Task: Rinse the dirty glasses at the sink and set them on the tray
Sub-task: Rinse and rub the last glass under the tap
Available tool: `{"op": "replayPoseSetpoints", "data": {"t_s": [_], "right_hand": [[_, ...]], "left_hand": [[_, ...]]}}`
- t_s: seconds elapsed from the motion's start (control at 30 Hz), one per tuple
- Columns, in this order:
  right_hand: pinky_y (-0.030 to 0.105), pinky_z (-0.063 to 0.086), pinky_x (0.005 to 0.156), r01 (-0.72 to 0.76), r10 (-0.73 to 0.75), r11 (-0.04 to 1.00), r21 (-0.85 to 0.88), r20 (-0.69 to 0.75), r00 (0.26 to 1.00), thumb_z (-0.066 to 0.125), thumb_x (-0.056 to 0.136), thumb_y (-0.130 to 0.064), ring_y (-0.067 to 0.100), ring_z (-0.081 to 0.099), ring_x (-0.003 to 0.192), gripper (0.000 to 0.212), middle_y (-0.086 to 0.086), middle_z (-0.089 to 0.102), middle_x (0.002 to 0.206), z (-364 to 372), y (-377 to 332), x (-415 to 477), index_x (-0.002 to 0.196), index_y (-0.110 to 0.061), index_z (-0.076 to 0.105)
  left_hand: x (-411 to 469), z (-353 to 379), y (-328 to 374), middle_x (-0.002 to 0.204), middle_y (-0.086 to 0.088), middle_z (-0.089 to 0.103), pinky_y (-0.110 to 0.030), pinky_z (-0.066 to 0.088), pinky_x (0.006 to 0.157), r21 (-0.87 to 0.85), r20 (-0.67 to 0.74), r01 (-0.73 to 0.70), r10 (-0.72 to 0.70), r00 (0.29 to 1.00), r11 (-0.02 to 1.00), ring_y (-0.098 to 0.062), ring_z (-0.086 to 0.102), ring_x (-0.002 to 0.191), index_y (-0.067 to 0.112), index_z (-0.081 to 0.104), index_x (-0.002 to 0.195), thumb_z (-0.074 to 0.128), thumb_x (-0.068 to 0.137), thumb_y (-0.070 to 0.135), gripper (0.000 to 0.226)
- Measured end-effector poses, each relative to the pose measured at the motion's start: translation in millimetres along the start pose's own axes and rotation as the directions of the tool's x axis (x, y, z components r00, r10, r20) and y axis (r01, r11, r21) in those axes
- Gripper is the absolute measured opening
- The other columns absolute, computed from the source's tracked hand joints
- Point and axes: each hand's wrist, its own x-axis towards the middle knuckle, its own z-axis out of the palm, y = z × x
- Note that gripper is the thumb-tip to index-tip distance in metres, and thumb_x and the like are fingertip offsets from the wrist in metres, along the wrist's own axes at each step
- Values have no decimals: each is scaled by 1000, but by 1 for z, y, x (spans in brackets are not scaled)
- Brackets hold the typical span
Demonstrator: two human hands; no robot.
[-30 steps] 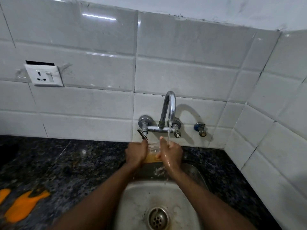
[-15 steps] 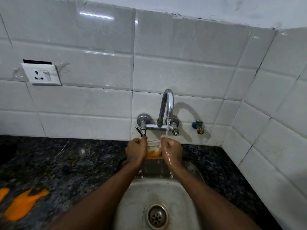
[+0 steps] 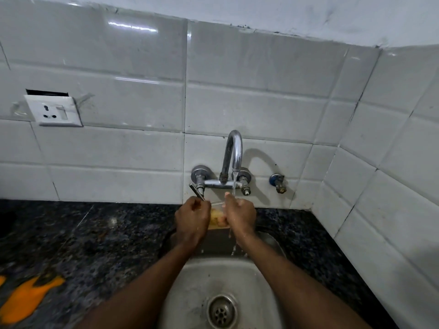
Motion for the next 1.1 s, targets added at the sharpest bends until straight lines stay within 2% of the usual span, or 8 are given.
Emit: {"op": "replayPoseSetpoints", "data": {"t_s": [0.13,0.3,0.47,0.63,0.7,0.8,0.97,1.1], "right_hand": [[29,48,51,243,-237,942,-231,54,970,57,95,-42,19,62,53,44,4,65,59,-3,4,1,67,-9,64],[27,52,51,-96,96,988,123,8,995,56,96,-35,18,62,54,35,5,65,62,1,1,-2,73,-11,66],[31,49,51,326,-323,913,-245,54,945,59,93,-45,14,56,48,47,0,59,53,-4,5,1,60,-12,59],[27,50,49,-80,77,984,159,25,997,61,95,-34,12,58,45,37,4,64,58,5,-4,-1,69,-9,64],[24,48,49,120,-119,991,-58,16,993,60,96,-36,4,56,43,38,-1,62,55,2,-2,0,66,-12,61],[27,44,48,436,-427,851,-294,98,899,61,95,-34,8,53,45,41,-5,56,51,-2,0,2,58,-20,55],[26,50,51,6,-10,995,104,32,999,53,99,-36,15,61,53,37,7,66,67,1,-4,-1,74,-11,63],[37,57,75,-25,88,927,-374,154,984,44,99,-51,18,68,79,40,6,70,90,-17,8,4,89,-16,60]], "left_hand": [[7,1,3,84,-13,70,-24,49,44,-89,265,527,-490,830,845,-24,65,65,6,68,91,51,93,42,40],[-7,-1,-3,77,-1,68,-25,49,62,-49,-122,-204,197,973,978,-17,63,70,15,68,84,57,85,42,30],[16,0,1,90,-16,71,-32,54,59,-99,261,529,-491,831,843,-31,69,81,7,69,94,52,90,42,39],[0,-2,-8,75,-4,67,-28,47,62,-73,-118,-146,137,984,987,-21,62,71,15,65,79,60,91,32,21],[9,0,-7,74,-8,66,-27,43,60,-107,7,144,-144,989,984,-25,60,68,10,66,79,52,89,35,30],[10,-5,1,86,-16,68,-27,44,51,-148,334,605,-537,775,782,-28,61,67,7,65,95,46,92,36,35],[2,-5,10,86,-9,71,-25,45,56,-141,-16,106,-109,994,984,-18,64,70,13,68,87,59,95,33,24],[13,-11,28,75,1,66,-28,43,63,316,-4,-85,91,996,945,-18,61,70,16,67,82,56,88,45,31]]}}
